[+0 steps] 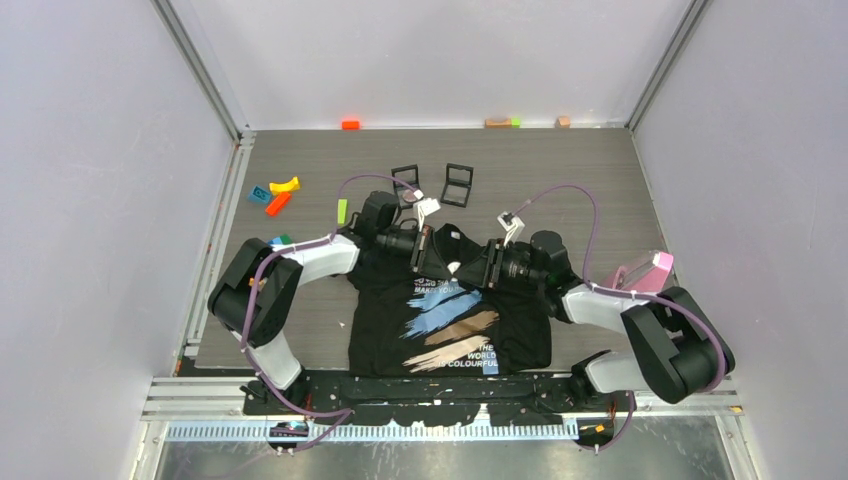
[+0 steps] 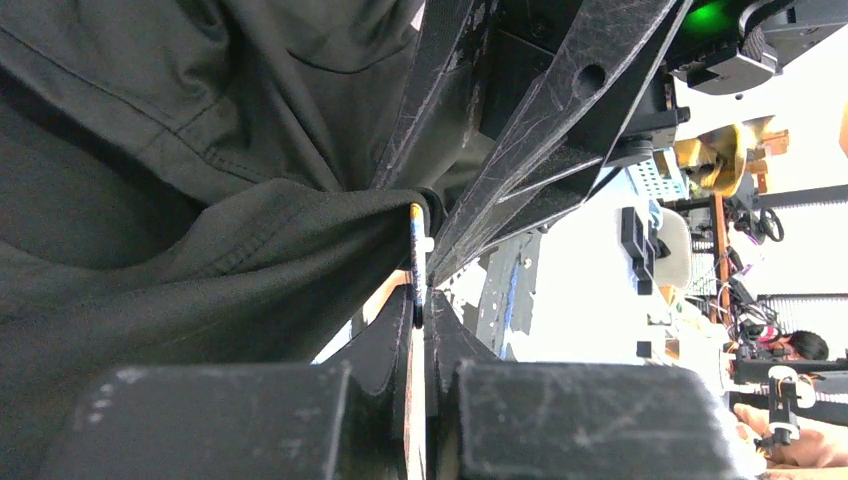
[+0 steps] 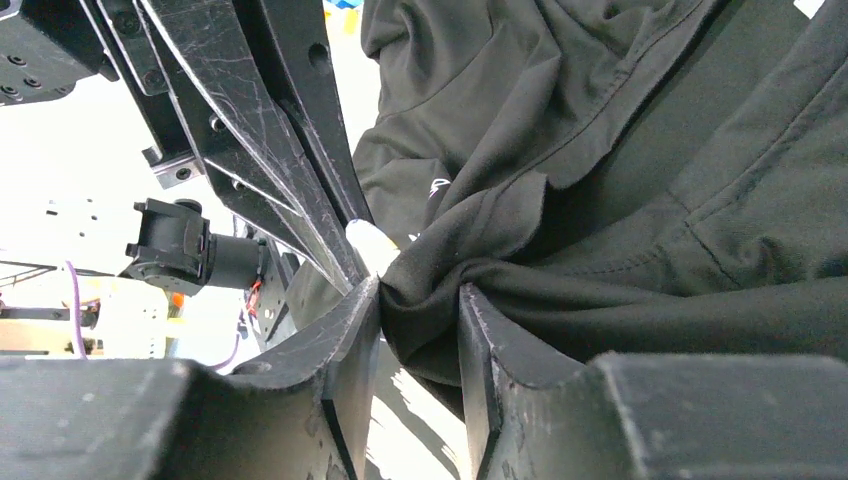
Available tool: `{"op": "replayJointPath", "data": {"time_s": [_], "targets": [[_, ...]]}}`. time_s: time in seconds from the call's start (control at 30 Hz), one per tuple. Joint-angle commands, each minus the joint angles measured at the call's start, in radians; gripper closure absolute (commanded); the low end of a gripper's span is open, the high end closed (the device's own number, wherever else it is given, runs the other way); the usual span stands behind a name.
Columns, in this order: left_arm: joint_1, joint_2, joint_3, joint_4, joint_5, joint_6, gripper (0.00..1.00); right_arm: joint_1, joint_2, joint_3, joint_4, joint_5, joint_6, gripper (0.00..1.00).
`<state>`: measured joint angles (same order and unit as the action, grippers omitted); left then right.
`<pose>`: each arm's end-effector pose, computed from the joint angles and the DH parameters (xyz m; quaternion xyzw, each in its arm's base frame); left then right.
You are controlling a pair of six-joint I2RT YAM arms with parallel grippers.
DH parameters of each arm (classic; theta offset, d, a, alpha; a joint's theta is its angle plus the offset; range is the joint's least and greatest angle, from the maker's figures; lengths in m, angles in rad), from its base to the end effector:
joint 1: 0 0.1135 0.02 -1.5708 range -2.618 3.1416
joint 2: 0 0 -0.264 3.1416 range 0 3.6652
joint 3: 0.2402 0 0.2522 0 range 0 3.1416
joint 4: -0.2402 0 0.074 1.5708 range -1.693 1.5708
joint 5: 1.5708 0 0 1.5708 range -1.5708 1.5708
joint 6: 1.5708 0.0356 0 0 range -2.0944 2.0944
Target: Pin the brooch onto the clothing
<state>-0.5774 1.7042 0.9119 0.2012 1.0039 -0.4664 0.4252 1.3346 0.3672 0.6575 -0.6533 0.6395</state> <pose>0.2745 -0.2147 0.1910 0.2689 0.7598 -0.5737 0.1459 0.2134 0.1204 0.1713 -0.1062 0.7809 0.5067 0.3495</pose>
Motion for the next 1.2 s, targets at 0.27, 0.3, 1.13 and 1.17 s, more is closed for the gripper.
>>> {"op": "replayJointPath", "data": {"time_s": [0.27, 0.3, 1.13, 1.17], "targets": [[-0.015, -0.015, 0.017, 0.018, 0.073, 0.006, 1.00, -0.004, 0.067, 0.019, 0.083, 0.154, 0.054, 0.70], [-0.015, -0.016, 0.015, 0.018, 0.073, 0.007, 1.00, -0.004, 0.068, 0.022, 0.076, 0.171, 0.054, 0.71], [-0.013, -0.020, 0.106, -0.250, -0.207, 0.068, 0.71, -0.006, -0.129, -0.011, -0.084, 0.260, -0.012, 0.44], [-0.012, -0.026, 0.113, -0.270, -0.221, 0.077, 0.62, -0.005, -0.161, -0.010, -0.102, 0.273, -0.020, 0.40]]}}
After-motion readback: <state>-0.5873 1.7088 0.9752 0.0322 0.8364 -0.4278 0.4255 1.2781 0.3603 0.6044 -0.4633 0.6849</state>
